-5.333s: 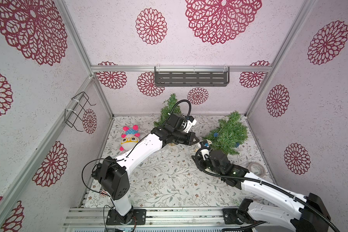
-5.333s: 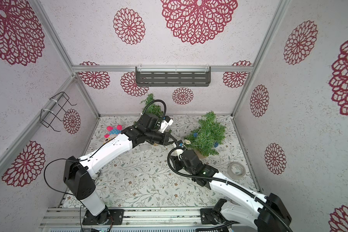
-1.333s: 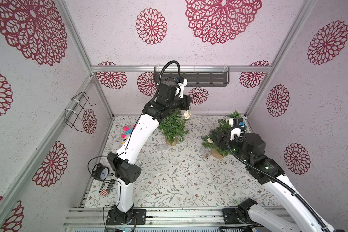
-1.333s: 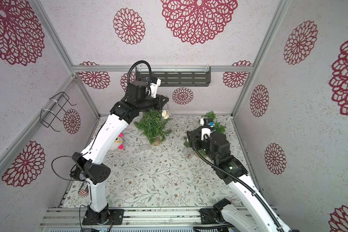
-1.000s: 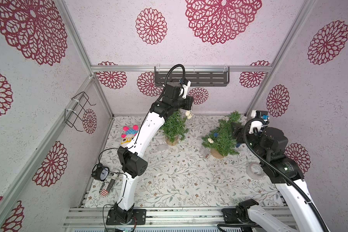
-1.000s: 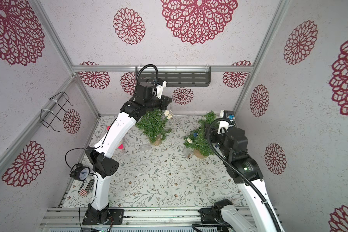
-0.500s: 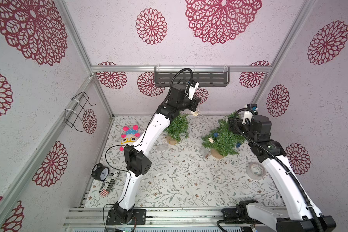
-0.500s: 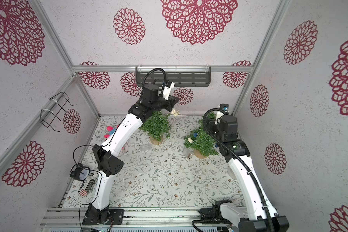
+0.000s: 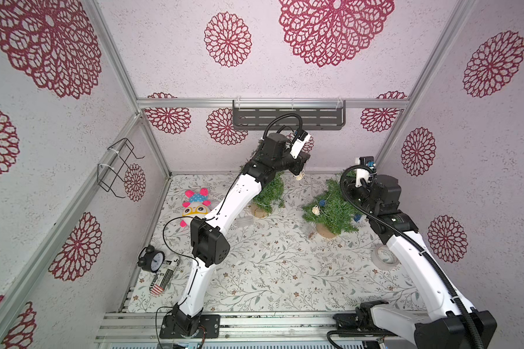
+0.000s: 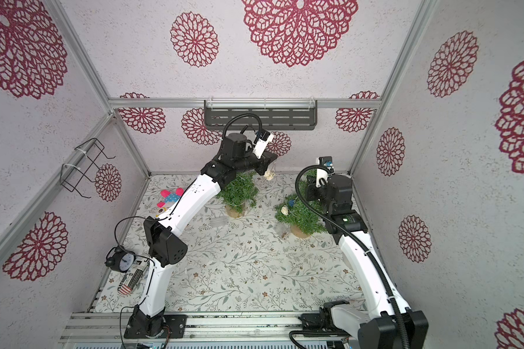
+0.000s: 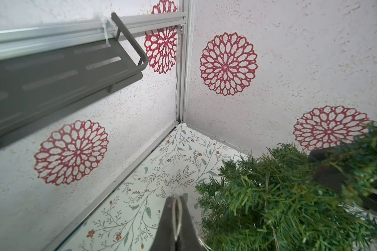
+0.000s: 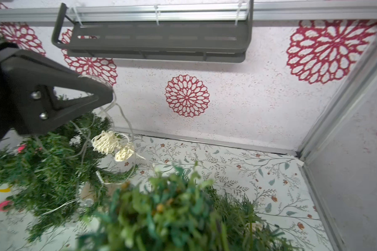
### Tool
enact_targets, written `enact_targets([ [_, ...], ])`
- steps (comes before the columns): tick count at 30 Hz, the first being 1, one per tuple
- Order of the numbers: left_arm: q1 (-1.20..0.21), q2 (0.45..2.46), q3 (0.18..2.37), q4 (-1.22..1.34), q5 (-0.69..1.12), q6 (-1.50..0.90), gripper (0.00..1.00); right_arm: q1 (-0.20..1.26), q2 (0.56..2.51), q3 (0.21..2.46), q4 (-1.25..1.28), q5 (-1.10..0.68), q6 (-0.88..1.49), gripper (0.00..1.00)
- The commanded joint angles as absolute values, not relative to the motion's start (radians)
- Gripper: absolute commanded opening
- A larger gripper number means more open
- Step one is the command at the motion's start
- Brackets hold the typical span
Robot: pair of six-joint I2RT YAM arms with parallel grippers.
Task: Wrap string light around the christmas tree
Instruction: Wrap the light string around the Christmas tree.
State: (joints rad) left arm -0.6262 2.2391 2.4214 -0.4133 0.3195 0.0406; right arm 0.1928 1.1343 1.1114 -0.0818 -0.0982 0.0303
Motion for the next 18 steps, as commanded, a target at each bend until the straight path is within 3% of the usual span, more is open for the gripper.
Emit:
enact_targets([
  [1, -0.631, 2.238, 2.455, -0.353, 0.304, 0.165, 0.00, 0.199, 1.071, 1.134, -0.069, -0.253, -0.005, 0.02],
  [8, -0.630, 2.258, 2.398, -0.170, 0.309, 0.218, 0.00, 0.200, 1.050, 1.114, -0.081, -0.491, 0.005, 0.00],
  [11, -0.633, 2.286, 2.398, -0.074, 0.338, 0.197, 0.00, 0.207, 1.062, 1.085, -0.057, -0.514, 0.020, 0.00],
  [18, -0.635, 2.290, 2.307, 0.183, 0.372, 0.151, 0.00, 0.206, 1.068, 1.091, -0.115, -0.524, 0.042, 0.32],
])
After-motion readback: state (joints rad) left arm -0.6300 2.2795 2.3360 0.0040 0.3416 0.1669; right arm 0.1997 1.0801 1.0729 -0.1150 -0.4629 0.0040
